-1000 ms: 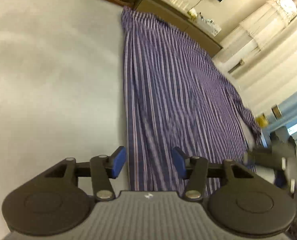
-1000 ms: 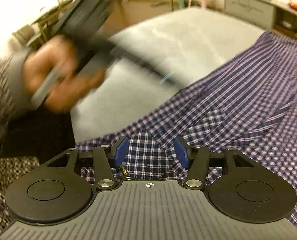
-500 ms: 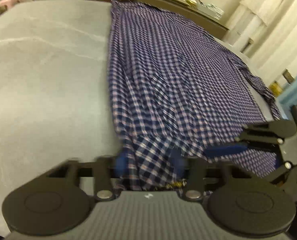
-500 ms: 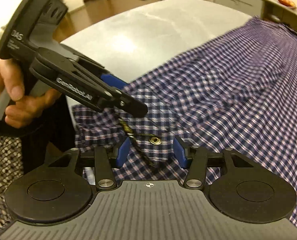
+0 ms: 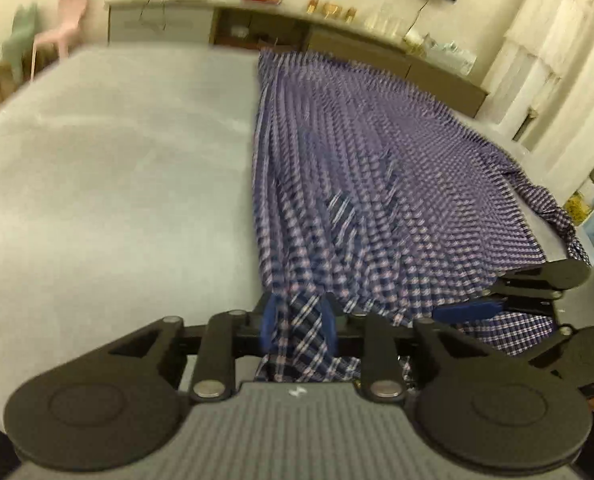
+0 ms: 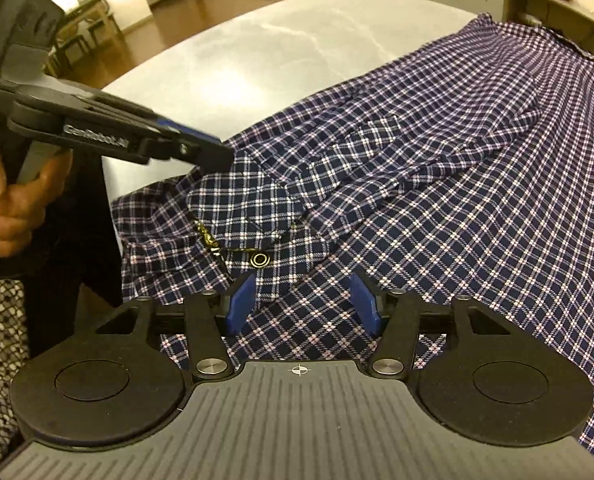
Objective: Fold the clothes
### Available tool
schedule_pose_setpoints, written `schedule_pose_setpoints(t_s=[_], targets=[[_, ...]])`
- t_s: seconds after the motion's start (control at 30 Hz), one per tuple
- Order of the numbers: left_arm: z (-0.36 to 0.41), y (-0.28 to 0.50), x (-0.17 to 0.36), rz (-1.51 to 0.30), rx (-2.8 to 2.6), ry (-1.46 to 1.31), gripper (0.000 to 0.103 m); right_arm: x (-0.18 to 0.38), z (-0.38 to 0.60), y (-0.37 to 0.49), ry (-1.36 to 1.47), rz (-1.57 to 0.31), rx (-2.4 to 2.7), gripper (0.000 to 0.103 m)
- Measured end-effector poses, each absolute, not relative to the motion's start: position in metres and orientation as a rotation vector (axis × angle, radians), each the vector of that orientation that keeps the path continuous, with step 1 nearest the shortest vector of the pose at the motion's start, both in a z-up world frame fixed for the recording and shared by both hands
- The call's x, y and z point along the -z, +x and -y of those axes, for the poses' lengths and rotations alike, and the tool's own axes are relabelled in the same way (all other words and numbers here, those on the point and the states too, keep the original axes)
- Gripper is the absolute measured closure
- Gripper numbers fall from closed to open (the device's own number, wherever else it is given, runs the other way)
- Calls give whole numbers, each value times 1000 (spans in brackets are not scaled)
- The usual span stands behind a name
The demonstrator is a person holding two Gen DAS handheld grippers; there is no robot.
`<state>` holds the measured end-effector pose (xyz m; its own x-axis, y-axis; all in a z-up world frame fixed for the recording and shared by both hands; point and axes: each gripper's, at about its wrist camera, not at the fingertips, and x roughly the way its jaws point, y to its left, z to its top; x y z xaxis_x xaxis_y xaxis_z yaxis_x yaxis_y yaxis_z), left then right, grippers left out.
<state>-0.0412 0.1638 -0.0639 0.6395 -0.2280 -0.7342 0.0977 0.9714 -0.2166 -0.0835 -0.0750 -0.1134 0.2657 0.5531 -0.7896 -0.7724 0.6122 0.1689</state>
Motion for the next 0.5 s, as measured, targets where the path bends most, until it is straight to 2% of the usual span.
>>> schedule_pose_setpoints(t_s=[0.07,0.1,0.23,0.33,0.43,0.5], targets=[[-158,-42,67,-862,262,-177,69,113,76,-84,-266,-938,-909,51],[-155,-43,68,-864,301,-185,69,110,77,-83,-258,-938,-910,51],[-154,-33,91,-964,253,-151,75,95,94,-71,-205,-913,-870,51],[-156,-35,75,-949,250,-143,75,68,159,-52,-72,-849,-739,49],[-155,-36,43,-883,269,-122,72,51,270,-37,139,-769,-474,42],[-144,-30,21,-836,306,-116,69,54,351,-39,216,-738,-191,42]])
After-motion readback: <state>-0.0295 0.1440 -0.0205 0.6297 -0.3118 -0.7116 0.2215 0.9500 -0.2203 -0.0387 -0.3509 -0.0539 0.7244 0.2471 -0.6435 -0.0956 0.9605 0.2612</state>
